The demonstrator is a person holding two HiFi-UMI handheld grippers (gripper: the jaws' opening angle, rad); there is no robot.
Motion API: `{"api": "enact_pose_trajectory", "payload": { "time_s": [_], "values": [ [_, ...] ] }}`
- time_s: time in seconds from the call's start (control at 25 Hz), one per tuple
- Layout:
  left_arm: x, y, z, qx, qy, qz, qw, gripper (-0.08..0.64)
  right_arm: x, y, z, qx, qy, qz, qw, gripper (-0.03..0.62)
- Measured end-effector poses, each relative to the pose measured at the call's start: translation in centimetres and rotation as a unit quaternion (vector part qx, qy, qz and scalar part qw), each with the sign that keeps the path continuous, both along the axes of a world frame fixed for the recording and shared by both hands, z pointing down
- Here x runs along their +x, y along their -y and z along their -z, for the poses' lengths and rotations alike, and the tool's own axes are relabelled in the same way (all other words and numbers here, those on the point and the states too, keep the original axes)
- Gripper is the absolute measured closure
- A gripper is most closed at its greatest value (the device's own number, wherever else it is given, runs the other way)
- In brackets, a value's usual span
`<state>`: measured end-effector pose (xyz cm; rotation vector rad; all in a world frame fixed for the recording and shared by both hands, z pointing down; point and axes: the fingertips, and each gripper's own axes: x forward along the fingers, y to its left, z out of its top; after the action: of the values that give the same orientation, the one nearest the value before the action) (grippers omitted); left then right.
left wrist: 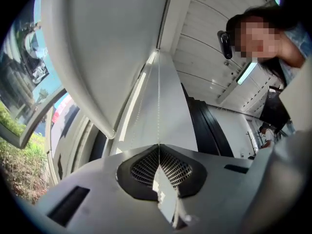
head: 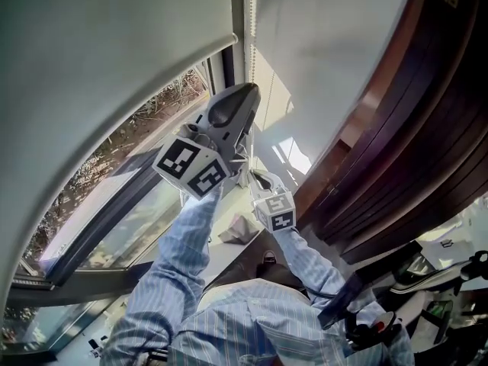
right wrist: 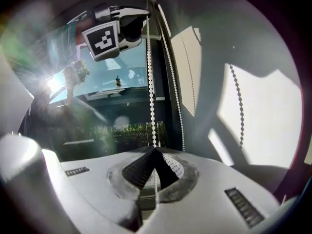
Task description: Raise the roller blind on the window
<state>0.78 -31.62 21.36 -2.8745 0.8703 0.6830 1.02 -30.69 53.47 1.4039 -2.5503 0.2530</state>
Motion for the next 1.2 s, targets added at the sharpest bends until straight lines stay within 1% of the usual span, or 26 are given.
{"api": "enact_pose_trajectory", "payload": {
  "time_s": [0.08,0.12,0.2,0.28,0.36,0.4,0.48,0.52,0.56,0.6,0.68,0.72,0.76,0.8,0.88,0.96,1.04,1.12,1.2],
  "values": [
    [-0.6,0.2,-0.8,0.005,0.002,0.020,0.9998,0.551,-0.4,0.0,-0.8,-0.002,-0.014,0.004,1.000,0.588],
    [-0.5,0.4,-1.6,-0.003,0.009,0.020,0.9998,0.552,-0.4,-0.1,-1.7,-0.013,-0.018,0.005,1.000,0.588],
    [0.1,1.0,-4.2,-0.037,0.030,0.013,0.9988,0.552,-0.3,-0.4,-4.7,-0.049,-0.027,0.004,0.998,0.588],
    [0.4,1.8,-8.4,-0.081,0.050,0.013,0.9954,0.552,-0.1,-1.4,-8.8,-0.098,-0.046,0.006,0.994,0.588],
    [0.4,2.2,-13.7,-0.135,0.068,0.013,0.9884,0.552,0.6,-3.0,-13.9,-0.160,-0.068,0.011,0.985,0.588],
    [0.5,2.2,-16.7,-0.165,0.079,0.012,0.9830,0.554,1.2,-4.2,-16.8,-0.199,-0.078,0.010,0.977,0.588],
    [0.9,1.7,-22.4,-0.222,0.100,0.010,0.9698,0.554,2.7,-7.1,-21.7,-0.272,-0.098,0.002,0.957,0.588],
    [0.9,1.4,-24.6,-0.243,0.105,0.011,0.9641,0.554,3.4,-8.2,-23.2,-0.293,-0.109,-0.004,0.950,0.588],
    [0.7,1.4,-26.2,-0.256,0.106,0.014,0.9607,0.555,3.9,-8.9,-24.1,-0.303,-0.121,-0.009,0.945,0.588],
    [0.3,1.4,-27.0,-0.262,0.104,0.019,0.9594,0.555,4.2,-9.3,-24.7,-0.303,-0.133,-0.010,0.944,0.588],
    [-0.5,1.9,-27.3,-0.265,0.103,0.029,0.9582,0.555,4.0,-9.1,-24.7,-0.284,-0.150,0.003,0.947,0.586],
    [-0.8,2.2,-27.2,-0.267,0.105,0.030,0.9573,0.555,3.7,-8.5,-23.7,-0.265,-0.150,0.012,0.952,0.586],
    [-0.9,2.5,-27.0,-0.269,0.107,0.029,0.9567,0.555,3.3,-7.7,-21.9,-0.240,-0.141,0.020,0.960,0.582],
    [-1.0,2.7,-26.9,-0.269,0.107,0.029,0.9566,0.555,3.0,-6.7,-19.3,-0.209,-0.124,0.024,0.970,0.573],
    [-1.3,2.8,-26.9,-0.269,0.100,0.029,0.9575,0.555,2.5,-4.8,-12.4,-0.142,-0.076,0.026,0.987,0.534],
    [-1.5,2.6,-26.9,-0.268,0.093,0.029,0.9585,0.555,1.8,-3.2,-4.1,-0.074,-0.020,0.039,0.996,0.525],
    [-1.4,2.4,-26.9,-0.265,0.092,0.027,0.9593,0.555,0.7,-2.1,4.9,0.000,0.022,0.068,0.997,0.525],
    [-1.2,2.3,-26.8,-0.263,0.091,0.022,0.9601,0.555,-0.3,-1.4,13.0,0.069,0.045,0.100,0.992,0.525],
    [-1.1,2.2,-26.8,-0.263,0.088,0.019,0.9606,0.555,-1.1,-0.7,19.3,0.118,0.054,0.122,0.984,0.525]
  ]
}}
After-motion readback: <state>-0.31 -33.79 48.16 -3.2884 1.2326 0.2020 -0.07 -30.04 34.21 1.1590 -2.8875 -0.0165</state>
